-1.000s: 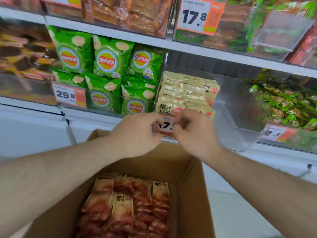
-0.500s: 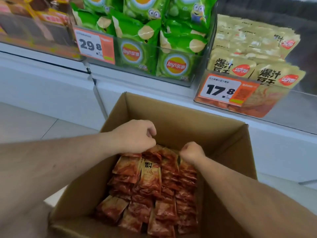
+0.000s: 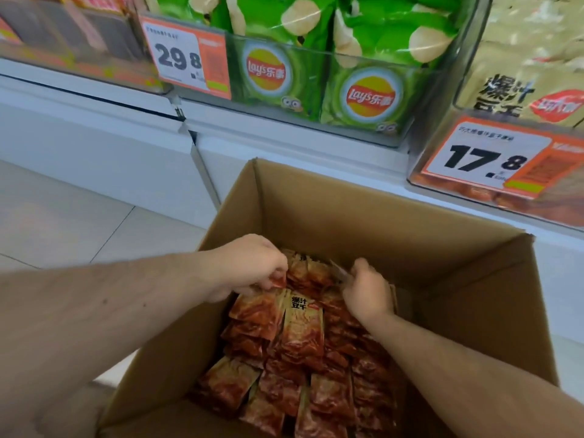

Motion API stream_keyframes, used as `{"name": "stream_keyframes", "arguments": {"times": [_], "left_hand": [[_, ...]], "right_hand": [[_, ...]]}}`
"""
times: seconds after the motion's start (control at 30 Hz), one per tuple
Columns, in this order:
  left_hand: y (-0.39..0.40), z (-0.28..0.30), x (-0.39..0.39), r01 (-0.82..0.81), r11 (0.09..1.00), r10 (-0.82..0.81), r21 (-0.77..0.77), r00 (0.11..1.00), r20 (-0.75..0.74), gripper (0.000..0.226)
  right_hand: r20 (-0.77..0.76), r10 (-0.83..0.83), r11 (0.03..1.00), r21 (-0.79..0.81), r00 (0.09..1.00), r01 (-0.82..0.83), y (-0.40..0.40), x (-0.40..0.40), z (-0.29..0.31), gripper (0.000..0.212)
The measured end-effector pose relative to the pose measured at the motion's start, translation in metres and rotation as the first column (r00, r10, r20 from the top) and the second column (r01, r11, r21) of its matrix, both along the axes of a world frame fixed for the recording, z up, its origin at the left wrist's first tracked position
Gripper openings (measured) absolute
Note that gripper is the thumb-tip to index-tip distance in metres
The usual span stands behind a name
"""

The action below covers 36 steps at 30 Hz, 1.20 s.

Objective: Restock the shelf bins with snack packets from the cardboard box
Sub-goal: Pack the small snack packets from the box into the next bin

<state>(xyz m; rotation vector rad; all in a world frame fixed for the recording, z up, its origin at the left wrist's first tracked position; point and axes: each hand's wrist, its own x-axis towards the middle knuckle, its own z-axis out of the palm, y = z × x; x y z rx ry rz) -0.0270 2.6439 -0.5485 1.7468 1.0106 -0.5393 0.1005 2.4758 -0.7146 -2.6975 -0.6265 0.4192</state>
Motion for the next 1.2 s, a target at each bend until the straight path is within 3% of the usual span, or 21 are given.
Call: {"name": "stream_keyframes", "arguments": {"times": [0.1, 0.17, 0.23, 0.3, 0.37, 0.43, 0.5, 0.57, 0.67, 0.8, 0.97, 1.2], "left_hand": [[0.0, -0.002, -0.002, -0.181, 0.964, 0.17, -0.197, 0.983, -0.069, 0.042], [0.0, -0.001, -0.002, -0.342, 0.883, 0.326, -0.323, 0.94, -0.102, 0.056], [-0.002, 0.002, -0.003, -0.401, 0.815, 0.386, -0.419, 0.914, -0.123, 0.046], [-0.006, 0.004, -0.004, -0.356, 0.817, 0.348, -0.453, 0.932, -0.104, 0.029], [-0.007, 0.001, -0.006, -0.344, 0.847, 0.352, -0.405, 0.934, -0.057, 0.019], [-0.004, -0.005, -0.008, -0.36, 0.875, 0.379, -0.323, 0.925, -0.004, 0.024], [0.0, -0.008, -0.01, -0.336, 0.906, 0.355, -0.257, 0.935, 0.028, 0.029], [0.004, -0.013, -0.013, -0.305, 0.928, 0.319, -0.213, 0.947, 0.037, 0.029], [0.007, -0.021, -0.015, -0.291, 0.936, 0.304, -0.196, 0.952, 0.038, 0.027], [0.013, -0.027, -0.013, -0.28, 0.943, 0.291, -0.181, 0.956, 0.038, 0.025], [0.018, -0.036, -0.015, -0.283, 0.936, 0.293, -0.208, 0.956, 0.02, 0.026], [0.017, -0.037, -0.018, -0.344, 0.909, 0.349, -0.235, 0.937, -0.022, 0.023]], "right_hand": [[-0.007, 0.02, 0.966, 0.259, 1.0, -0.017, -0.003, -0.018, 0.042, 0.003], [-0.024, 0.094, 0.884, 0.462, 0.995, -0.072, -0.006, -0.039, 0.069, 0.009], [0.035, 0.208, 0.776, 0.603, 0.978, -0.187, -0.007, -0.062, 0.09, 0.021], [0.167, 0.323, 0.67, 0.655, 0.932, -0.349, -0.008, -0.078, 0.096, 0.02], [0.244, 0.421, 0.621, 0.624, 0.874, -0.473, -0.01, -0.082, 0.091, 0.014], [0.18, 0.453, 0.688, 0.552, 0.873, -0.471, -0.013, -0.072, 0.081, 0.021], [0.077, 0.378, 0.844, 0.38, 0.923, -0.377, -0.018, -0.054, 0.065, 0.024], [-0.007, 0.248, 0.957, 0.157, 0.969, -0.243, -0.02, -0.031, 0.041, 0.014], [-0.116, 0.077, 0.995, -0.045, 0.99, -0.083, -0.014, -0.009, 0.005, 0.014], [-0.192, -0.055, 0.989, -0.148, 0.98, 0.026, 0.009, -0.005, -0.04, 0.027], [-0.147, -0.121, 0.98, -0.177, 0.982, 0.094, 0.021, 0.0, -0.061, 0.022], [-0.045, -0.056, 0.993, 0.1, 0.997, 0.06, 0.007, 0.0, -0.009, 0.002]]}}
